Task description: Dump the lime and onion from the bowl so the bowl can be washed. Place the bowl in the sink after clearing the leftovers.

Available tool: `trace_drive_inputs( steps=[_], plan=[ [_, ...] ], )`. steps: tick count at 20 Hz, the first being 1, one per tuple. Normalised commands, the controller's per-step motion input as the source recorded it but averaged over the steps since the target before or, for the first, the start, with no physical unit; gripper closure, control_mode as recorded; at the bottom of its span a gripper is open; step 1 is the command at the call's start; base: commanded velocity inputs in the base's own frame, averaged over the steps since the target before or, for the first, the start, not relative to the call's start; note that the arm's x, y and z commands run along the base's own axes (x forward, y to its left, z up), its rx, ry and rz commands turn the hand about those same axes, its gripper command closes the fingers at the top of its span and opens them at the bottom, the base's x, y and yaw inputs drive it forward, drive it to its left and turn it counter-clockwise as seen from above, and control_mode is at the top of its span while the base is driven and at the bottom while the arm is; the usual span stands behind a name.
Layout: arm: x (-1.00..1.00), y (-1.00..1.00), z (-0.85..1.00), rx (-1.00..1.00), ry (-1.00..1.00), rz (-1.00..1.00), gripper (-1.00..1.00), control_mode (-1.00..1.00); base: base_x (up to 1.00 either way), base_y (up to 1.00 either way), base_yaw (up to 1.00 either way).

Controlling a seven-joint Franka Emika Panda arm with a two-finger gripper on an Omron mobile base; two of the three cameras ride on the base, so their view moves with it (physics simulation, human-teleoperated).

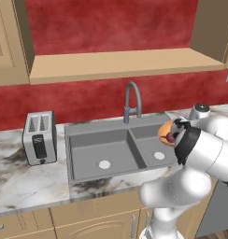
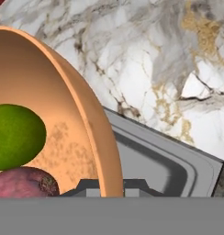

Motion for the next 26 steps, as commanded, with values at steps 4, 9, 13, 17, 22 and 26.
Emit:
trace_drive_inputs(
  steps=[4,9,13,17,22,26],
  plan=[
    [0.37,0.1,-0.1,-0.13,-0.01,0.0,1.0,-1.0,0.0,0.0,0.0],
    [0.24,0.15,-0.11,-0.13,0.0,0.0,1.0,-1.0,0.0,0.0,0.0],
    [0.2,0.21,-0.02,-0.07,0.02,0.0,1.0,-1.0,0.0,0.0,0.0],
    [0.09,0.14,-0.05,-0.1,0.06,0.0,1.0,-1.0,0.0,0.0,0.0],
    [0.0,0.1,-0.02,-0.15,0.08,0.0,1.0,-1.0,0.0,0.0,0.0],
    [0.0,0.08,0.0,-0.19,0.04,0.0,1.0,-1.0,0.0,0.0,0.0]
  ],
)
